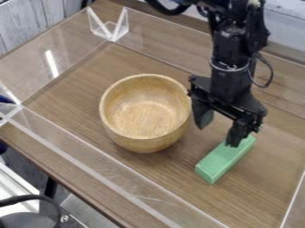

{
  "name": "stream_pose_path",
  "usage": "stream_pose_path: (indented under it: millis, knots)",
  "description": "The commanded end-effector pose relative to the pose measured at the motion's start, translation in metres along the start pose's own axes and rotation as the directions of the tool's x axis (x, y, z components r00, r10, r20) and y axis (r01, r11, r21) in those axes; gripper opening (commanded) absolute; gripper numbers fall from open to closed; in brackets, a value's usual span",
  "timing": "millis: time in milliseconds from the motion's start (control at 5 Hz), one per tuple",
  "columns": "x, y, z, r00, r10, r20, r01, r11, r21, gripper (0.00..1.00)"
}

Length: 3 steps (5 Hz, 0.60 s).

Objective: Remove the green block from inside the brown bowl and put it on the table

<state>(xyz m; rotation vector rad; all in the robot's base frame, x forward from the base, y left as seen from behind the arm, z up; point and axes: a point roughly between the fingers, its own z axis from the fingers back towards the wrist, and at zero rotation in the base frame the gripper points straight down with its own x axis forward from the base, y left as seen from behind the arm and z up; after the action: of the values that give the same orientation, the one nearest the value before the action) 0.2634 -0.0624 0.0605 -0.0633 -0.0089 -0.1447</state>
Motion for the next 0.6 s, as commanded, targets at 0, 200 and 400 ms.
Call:
stream_pose_path:
  millis: [0, 200, 400]
  knots:
    - [0.0072, 0.0027, 0.0154, 0.998, 0.003, 0.068, -0.003, 1.0, 0.001, 1.0]
    - [0.0065, 0.0035, 0.0143, 0.997, 0.003, 0.071, -0.004, 1.0, 0.001, 1.0]
    - [0.0061, 0.0037, 0.0133, 0.997, 0.003, 0.075, -0.003, 1.0, 0.0, 1.0]
